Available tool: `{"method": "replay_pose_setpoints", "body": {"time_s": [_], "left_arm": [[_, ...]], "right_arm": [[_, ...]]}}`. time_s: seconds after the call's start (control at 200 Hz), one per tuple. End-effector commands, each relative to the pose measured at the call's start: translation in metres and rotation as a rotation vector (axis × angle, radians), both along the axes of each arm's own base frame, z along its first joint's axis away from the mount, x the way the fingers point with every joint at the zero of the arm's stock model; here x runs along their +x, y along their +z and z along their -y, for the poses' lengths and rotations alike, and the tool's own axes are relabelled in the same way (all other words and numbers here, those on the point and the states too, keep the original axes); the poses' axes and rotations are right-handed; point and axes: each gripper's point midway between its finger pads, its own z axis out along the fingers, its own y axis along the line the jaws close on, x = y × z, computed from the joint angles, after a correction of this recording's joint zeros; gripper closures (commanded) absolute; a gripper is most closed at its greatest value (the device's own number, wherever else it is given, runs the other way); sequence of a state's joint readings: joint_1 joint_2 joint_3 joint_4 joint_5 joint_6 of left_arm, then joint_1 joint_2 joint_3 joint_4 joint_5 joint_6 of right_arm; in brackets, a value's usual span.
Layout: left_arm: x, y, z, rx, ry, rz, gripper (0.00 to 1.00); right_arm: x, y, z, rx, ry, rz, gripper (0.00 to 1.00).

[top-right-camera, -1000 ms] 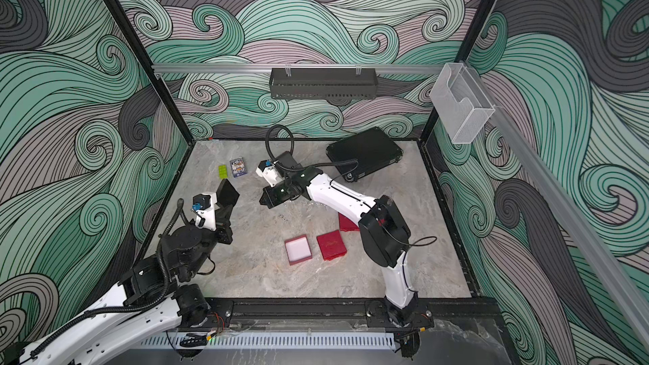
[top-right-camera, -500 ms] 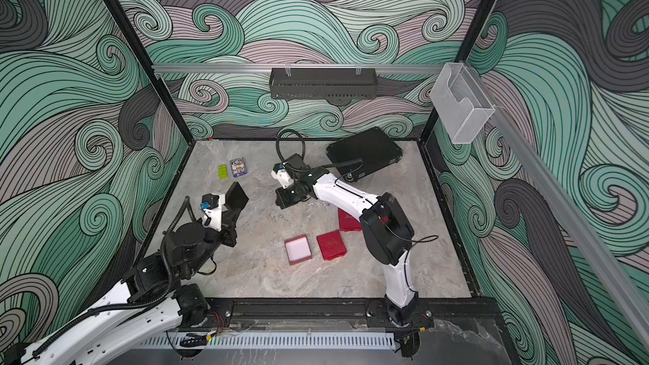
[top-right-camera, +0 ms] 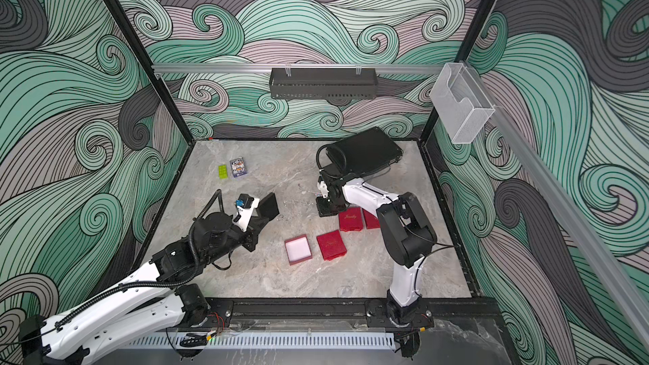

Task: Take the necklace out of the lift-off lid jewelry box
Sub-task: Place the necklace at the center of the board, then place the inner lining in the jewelry box.

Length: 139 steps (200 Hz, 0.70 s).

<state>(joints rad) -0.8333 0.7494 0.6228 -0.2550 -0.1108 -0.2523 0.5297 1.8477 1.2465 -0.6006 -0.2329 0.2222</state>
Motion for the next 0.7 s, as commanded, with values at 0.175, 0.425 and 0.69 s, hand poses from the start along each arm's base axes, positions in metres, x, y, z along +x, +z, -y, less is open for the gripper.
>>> {"method": "replay_pose_setpoints", "body": {"time_s": [0.175, 0.425, 0.69], "left_arm": [[-0.002, 0.018, 0.02, -0.136, -0.091, -0.05, 1.0], [-0.006, 0.039, 0.044, -0.295, -0.277, -0.088, 1.0], [-0.027, 0.07, 0.063, -0.417, -0.53, -0.144, 1.0]], "right_arm": [[-0.009, 0.031, 0.016, -0.03, 0.0, 0.06, 0.4], [-0.057, 0.129, -0.035, 0.463, 0.207, 0.147, 0.3], [-0.116, 0.229, -0.051, 0.904, 0.44, 0.291, 0.26]]}}
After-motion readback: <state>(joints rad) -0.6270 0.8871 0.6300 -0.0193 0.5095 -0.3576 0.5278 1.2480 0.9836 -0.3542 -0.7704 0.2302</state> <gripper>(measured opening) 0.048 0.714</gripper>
